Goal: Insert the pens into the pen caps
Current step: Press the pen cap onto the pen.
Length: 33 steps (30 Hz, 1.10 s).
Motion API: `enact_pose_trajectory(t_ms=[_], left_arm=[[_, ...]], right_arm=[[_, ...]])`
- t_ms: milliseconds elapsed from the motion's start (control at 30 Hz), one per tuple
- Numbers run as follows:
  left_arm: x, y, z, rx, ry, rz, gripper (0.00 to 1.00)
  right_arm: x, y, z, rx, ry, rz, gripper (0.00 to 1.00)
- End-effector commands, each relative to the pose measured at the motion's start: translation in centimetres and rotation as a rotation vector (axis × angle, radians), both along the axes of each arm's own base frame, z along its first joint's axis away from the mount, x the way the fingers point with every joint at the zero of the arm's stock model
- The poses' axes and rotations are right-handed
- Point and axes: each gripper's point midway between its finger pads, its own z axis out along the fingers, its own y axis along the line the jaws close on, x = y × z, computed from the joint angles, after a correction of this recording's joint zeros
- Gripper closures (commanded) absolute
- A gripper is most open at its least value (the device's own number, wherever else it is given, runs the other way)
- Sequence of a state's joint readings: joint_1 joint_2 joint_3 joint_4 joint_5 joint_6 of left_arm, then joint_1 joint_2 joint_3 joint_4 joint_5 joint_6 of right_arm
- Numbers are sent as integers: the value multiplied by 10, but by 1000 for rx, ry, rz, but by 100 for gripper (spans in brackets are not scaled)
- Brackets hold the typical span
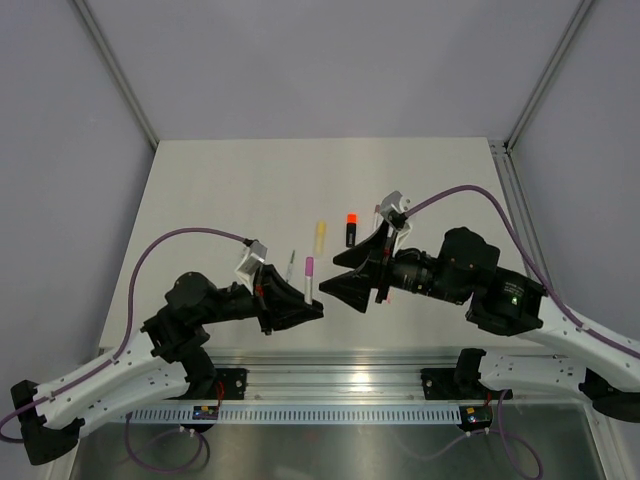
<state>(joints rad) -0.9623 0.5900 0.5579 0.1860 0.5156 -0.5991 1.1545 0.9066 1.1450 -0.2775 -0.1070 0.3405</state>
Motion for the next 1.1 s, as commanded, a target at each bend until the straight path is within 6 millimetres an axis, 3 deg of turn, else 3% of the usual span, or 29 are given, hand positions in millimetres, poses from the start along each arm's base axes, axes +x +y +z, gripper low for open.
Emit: enact_pose_trajectory(t_ms=[0, 200, 333, 500, 933, 1067], left_arm=[[-2, 3, 27, -60, -76, 1, 100], [10, 2, 29, -57, -81, 65, 100], [6, 1, 30, -62, -91, 38, 100], [5, -3, 24, -59, -75, 22, 100], [3, -1, 25, -64, -75, 17, 100], [3, -1, 26, -67, -75, 16, 100]], right_arm=[[20, -11, 28, 8, -71, -103, 27], [44, -6, 43, 63, -41, -221, 38], [49, 10, 35, 28, -46, -203, 38], [40, 25, 33, 45, -73, -111, 38], [38, 34, 19, 68, -4, -41, 46], [34, 37, 16, 65, 6, -13, 56]])
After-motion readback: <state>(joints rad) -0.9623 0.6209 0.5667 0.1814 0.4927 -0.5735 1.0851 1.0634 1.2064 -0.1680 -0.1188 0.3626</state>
